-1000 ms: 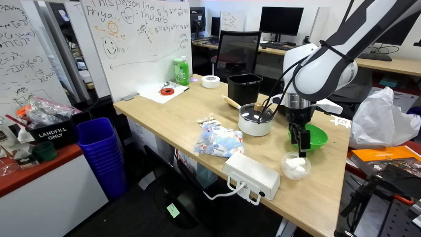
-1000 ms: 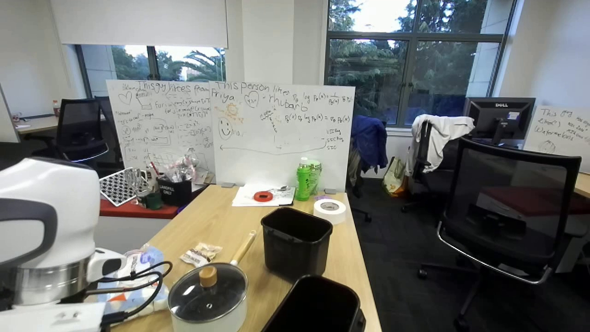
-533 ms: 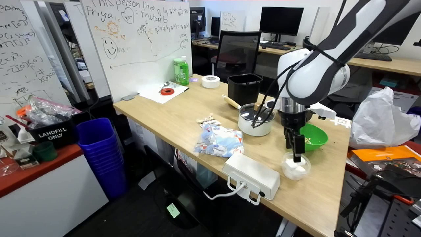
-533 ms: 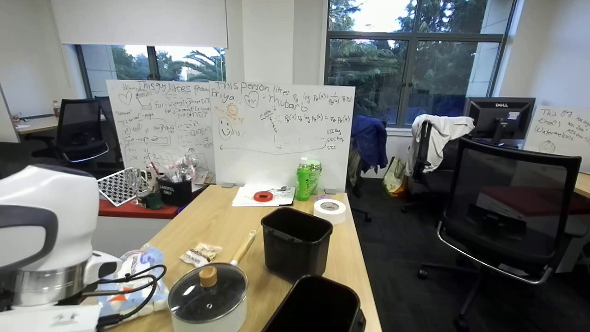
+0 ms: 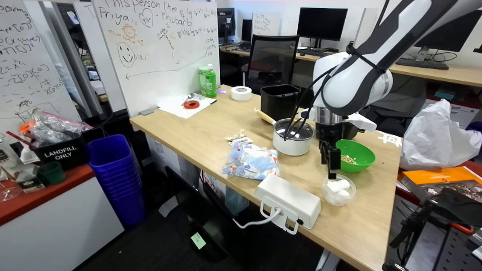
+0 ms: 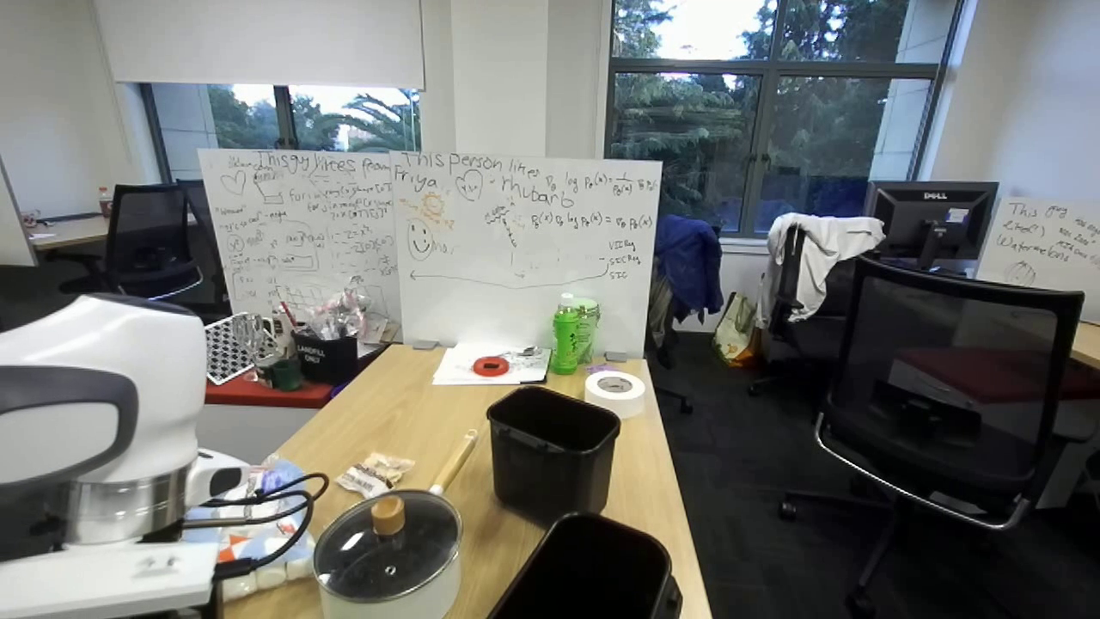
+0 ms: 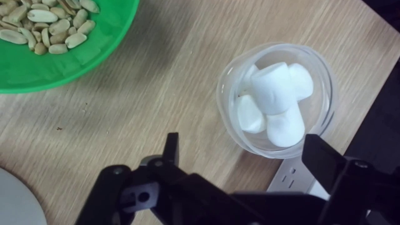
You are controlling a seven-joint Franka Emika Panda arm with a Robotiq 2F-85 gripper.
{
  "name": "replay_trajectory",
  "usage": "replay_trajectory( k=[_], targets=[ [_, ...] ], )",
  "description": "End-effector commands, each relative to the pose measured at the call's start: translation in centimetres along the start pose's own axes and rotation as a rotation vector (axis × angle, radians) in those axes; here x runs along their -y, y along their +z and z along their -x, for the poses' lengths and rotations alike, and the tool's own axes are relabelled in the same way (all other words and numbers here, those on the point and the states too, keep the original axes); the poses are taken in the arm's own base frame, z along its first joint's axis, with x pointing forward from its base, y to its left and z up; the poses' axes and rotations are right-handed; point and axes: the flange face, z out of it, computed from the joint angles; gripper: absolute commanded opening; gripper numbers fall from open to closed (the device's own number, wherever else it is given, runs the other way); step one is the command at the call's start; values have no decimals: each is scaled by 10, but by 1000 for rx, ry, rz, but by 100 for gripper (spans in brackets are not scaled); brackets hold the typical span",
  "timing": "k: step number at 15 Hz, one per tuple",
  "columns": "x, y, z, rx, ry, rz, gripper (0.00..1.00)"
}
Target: Put the clear bowl beside the landfill bin
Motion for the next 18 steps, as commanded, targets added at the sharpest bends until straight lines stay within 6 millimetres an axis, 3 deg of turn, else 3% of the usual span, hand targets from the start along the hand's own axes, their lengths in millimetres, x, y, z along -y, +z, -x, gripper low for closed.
replay_trajectory(
  k=[1, 11, 18],
  targets=[
    [-11, 6, -4, 0, 9, 1, 100],
    [-27, 9, 11, -16, 35, -10, 100],
    [-26, 13, 12, -15, 31, -16, 100]
  ],
)
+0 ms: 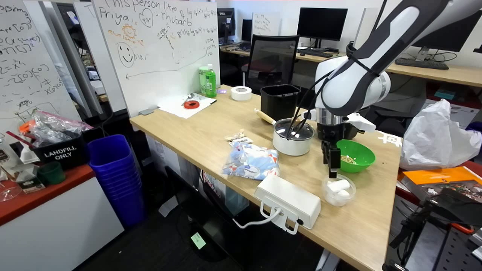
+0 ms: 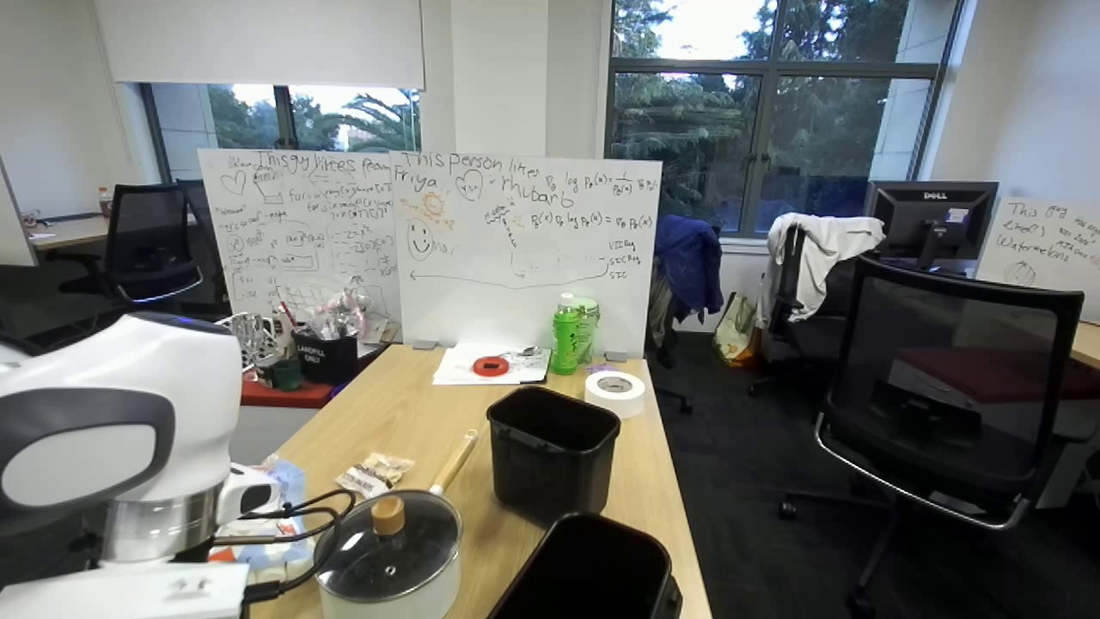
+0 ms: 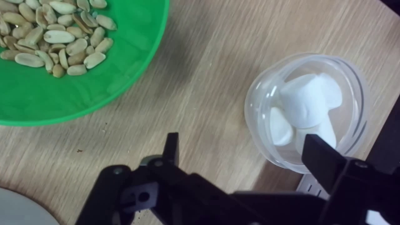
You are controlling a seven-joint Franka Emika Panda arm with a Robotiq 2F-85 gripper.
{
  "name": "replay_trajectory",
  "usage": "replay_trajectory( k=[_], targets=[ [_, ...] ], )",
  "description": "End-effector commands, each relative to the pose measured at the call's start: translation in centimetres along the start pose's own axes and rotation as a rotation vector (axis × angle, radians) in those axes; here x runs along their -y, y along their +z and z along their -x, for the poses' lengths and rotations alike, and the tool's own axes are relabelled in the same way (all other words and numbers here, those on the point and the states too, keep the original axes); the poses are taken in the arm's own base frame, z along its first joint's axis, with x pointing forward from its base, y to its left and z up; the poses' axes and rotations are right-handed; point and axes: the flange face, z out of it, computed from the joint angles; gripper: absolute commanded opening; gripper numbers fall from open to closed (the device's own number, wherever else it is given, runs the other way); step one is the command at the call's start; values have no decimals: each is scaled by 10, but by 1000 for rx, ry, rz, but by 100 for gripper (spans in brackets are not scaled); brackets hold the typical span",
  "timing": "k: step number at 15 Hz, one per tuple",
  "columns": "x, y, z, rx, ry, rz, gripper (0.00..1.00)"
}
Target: Put the clear bowl beside the landfill bin
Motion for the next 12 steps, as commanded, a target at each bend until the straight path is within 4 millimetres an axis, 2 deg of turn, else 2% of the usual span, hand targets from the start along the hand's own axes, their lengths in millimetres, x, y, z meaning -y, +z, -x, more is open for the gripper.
replay_trajectory(
  k=[1, 7, 12],
  targets=[
    [-2, 3, 0, -9, -14, -2, 100],
    [5, 11, 6, -2, -24, -7, 100],
    [4, 12, 2, -5, -10, -4, 100]
  ],
)
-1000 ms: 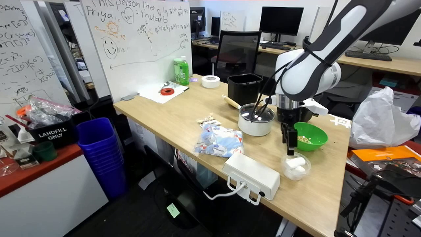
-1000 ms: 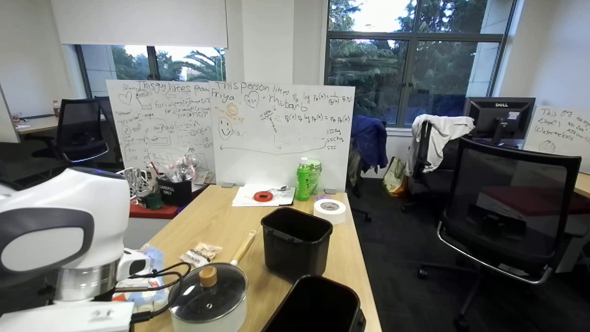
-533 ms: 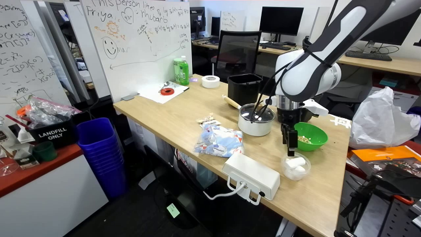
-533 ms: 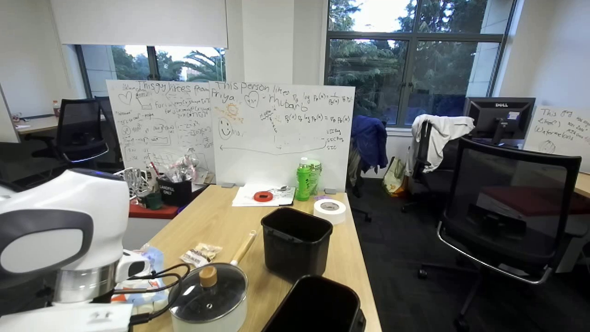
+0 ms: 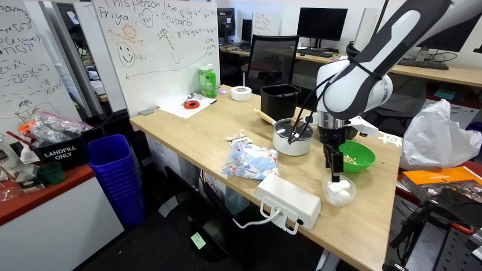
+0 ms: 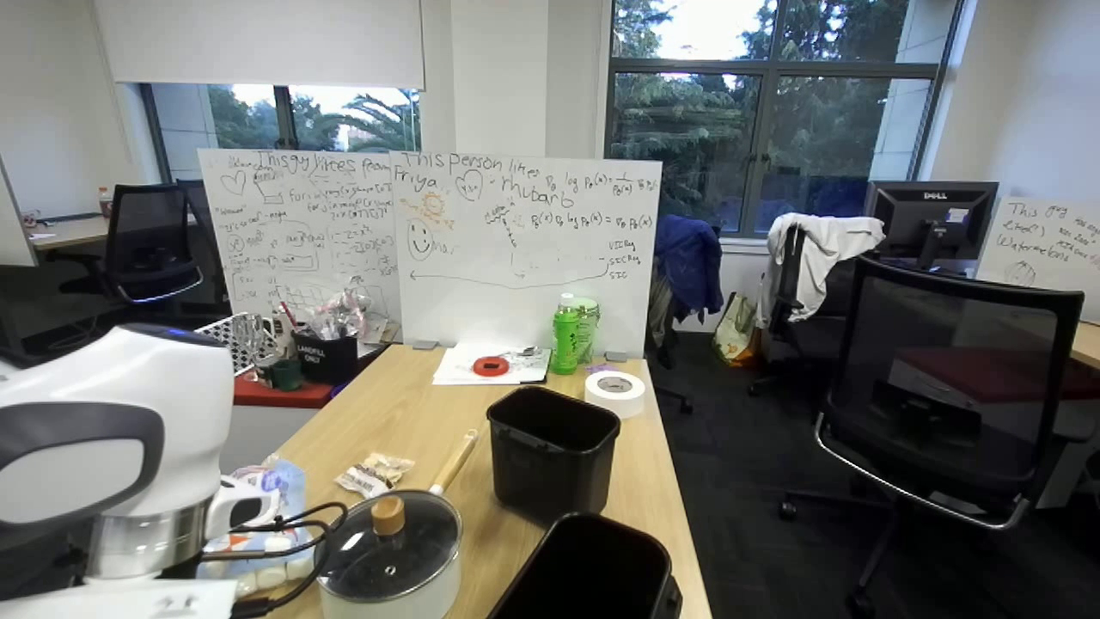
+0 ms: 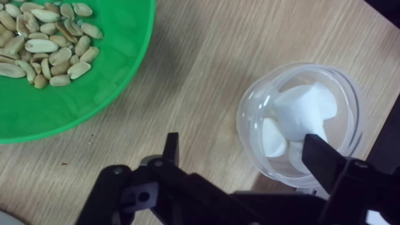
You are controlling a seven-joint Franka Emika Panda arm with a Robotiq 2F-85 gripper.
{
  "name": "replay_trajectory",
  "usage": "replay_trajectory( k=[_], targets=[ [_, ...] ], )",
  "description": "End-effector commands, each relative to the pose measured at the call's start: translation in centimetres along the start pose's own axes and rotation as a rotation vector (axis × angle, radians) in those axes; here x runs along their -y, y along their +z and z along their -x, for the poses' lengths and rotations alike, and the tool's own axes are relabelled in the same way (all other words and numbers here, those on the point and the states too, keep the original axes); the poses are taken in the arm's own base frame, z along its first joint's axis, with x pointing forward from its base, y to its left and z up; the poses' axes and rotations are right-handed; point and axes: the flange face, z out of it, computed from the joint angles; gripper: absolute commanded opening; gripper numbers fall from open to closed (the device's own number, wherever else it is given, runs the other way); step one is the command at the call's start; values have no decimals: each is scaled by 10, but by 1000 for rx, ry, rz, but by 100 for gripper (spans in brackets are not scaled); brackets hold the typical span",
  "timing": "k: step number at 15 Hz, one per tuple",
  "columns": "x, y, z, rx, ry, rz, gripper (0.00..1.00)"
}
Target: Put the clear bowl beside the landfill bin
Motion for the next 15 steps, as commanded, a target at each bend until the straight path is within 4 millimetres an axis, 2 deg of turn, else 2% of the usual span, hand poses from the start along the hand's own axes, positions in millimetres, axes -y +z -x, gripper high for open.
replay_trajectory(
  k=[1, 13, 14, 15],
  targets=[
    [-2, 2, -3, -15, -7, 11, 100],
    [-6, 9, -4, 2, 2, 0, 100],
    [-6, 10, -5, 3, 3, -3, 96],
    [-7, 10, -5, 5, 3, -6, 86]
  ],
)
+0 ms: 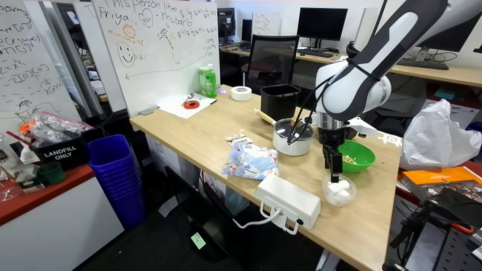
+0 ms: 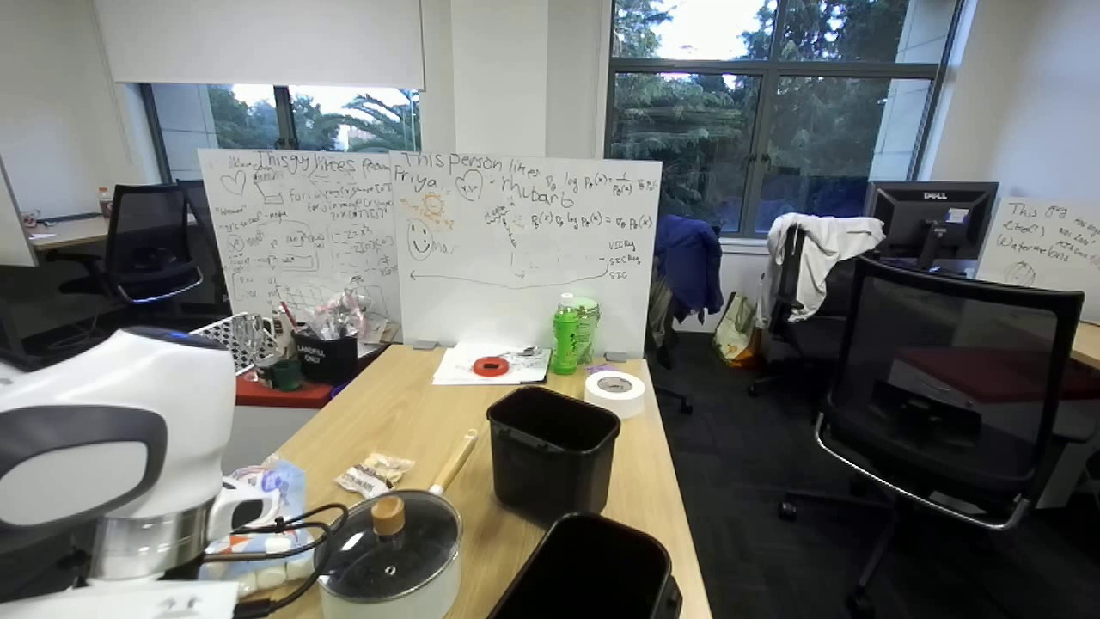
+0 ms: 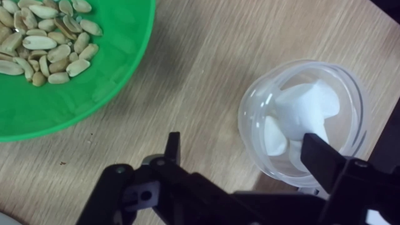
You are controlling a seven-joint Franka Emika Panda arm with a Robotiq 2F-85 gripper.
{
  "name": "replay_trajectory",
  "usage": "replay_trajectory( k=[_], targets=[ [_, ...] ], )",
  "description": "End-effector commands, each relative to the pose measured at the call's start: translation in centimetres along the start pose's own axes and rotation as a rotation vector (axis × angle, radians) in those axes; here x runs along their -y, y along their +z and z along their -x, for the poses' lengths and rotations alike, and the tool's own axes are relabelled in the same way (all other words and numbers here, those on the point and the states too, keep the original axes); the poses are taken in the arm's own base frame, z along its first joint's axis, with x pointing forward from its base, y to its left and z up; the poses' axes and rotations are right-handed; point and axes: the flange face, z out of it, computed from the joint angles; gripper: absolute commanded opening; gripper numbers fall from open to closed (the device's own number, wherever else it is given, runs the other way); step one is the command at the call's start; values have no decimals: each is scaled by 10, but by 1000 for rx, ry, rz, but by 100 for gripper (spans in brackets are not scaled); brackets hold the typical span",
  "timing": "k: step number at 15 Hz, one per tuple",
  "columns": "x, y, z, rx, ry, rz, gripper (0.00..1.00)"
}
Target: Put the clear bowl beside the landfill bin
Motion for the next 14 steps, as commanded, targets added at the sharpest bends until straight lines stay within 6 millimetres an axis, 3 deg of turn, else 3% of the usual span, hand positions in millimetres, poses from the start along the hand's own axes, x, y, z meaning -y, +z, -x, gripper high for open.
replay_trajectory(
  k=[1, 6, 9, 12, 14],
  targets=[
    [-6, 7, -3, 4, 3, -6, 76],
    [-8, 4, -4, 10, 7, -16, 45],
    [-9, 10, -4, 20, 12, -24, 38],
    [-10, 17, -3, 27, 21, -33, 43],
    [-11, 15, -2, 21, 31, -30, 33]
  ],
)
